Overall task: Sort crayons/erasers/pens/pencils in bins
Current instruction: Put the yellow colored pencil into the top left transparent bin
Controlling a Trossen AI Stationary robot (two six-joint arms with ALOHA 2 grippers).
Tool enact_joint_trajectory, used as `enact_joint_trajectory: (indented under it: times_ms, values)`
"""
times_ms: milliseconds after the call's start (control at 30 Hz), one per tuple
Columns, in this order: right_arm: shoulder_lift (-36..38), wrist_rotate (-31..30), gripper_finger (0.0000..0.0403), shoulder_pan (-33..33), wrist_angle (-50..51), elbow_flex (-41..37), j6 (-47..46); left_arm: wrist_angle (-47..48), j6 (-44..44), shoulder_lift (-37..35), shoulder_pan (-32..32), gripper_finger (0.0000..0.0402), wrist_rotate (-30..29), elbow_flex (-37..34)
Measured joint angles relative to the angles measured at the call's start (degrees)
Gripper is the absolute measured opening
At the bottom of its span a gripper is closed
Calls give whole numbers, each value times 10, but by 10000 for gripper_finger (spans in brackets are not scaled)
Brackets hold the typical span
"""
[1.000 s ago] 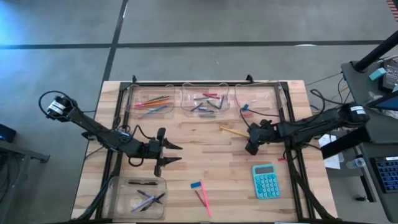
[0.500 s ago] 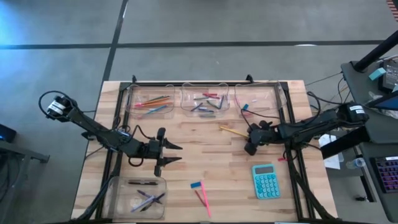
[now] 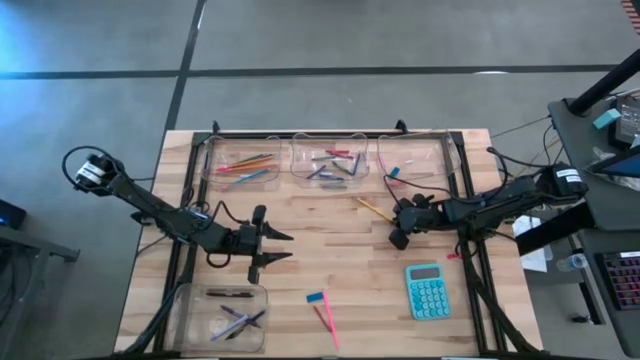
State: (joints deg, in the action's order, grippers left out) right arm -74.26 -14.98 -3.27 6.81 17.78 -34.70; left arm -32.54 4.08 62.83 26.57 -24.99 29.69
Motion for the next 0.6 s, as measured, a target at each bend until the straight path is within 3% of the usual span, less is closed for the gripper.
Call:
enact_joint_trajectory:
  times_ms: [300,600]
  values:
    - [8,7,12,0,9,21,2,0,0,0,0,164,0,0]
    - [72,23,10,-2,6,41,3,0,0,0,0,164,0,0]
